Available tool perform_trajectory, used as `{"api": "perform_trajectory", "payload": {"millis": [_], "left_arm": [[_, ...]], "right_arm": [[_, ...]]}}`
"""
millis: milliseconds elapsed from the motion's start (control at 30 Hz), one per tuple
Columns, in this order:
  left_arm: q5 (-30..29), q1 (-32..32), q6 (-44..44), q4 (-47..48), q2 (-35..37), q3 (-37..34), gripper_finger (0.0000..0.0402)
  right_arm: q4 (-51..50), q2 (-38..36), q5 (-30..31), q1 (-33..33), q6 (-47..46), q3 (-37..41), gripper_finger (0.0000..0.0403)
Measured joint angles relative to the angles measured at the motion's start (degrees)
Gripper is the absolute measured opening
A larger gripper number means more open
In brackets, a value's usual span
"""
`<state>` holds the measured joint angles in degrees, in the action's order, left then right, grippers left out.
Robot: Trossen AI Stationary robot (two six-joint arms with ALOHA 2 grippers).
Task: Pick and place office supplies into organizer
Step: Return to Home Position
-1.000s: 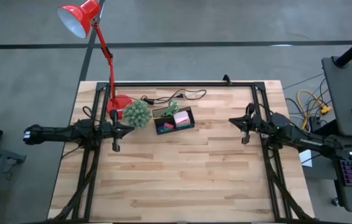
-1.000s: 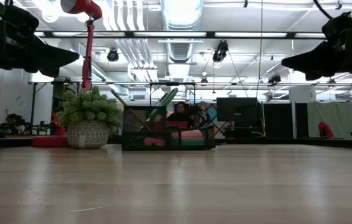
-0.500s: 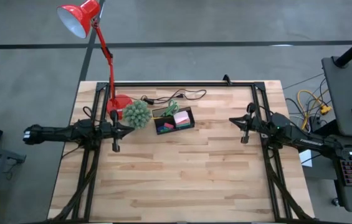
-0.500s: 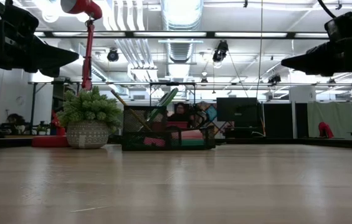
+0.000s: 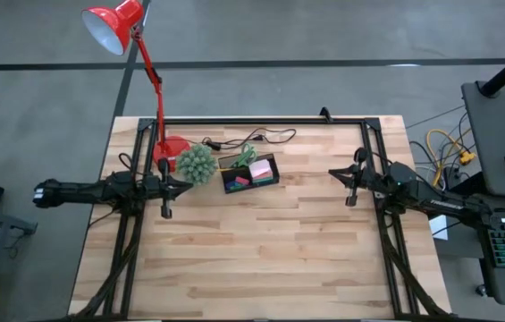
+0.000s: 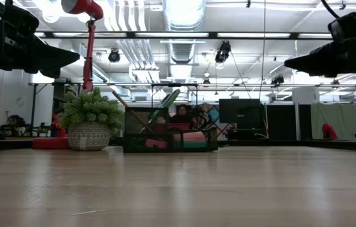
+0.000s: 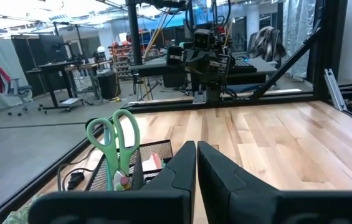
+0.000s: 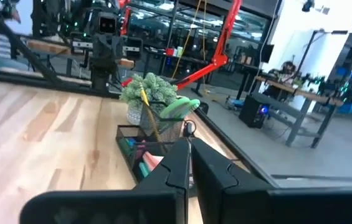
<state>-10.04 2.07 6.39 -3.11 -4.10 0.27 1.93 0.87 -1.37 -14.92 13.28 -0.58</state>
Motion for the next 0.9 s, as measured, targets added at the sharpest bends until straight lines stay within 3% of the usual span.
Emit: {"api": "perform_trajectory", "payload": {"millis": [133, 433, 900], "left_arm": [[0.00, 0.00, 0.00, -0.02, -0.04, 0.00, 0.0001], [0.00, 0.00, 0.02, -0.02, -0.02, 0.00, 0.0001], [0.00, 0.00, 0.02, -0.01, -0.11, 0.00, 0.0001]], "right_arm": [[-0.02, 0.04, -0.02, 0.00, 3.08, 0.00, 0.0009], [-0.02, 0.06, -0.04, 0.00, -4.10, 0.00, 0.0009], [0.00, 0.04, -0.04, 0.00, -4.26, 0.00, 0.0009]]}}
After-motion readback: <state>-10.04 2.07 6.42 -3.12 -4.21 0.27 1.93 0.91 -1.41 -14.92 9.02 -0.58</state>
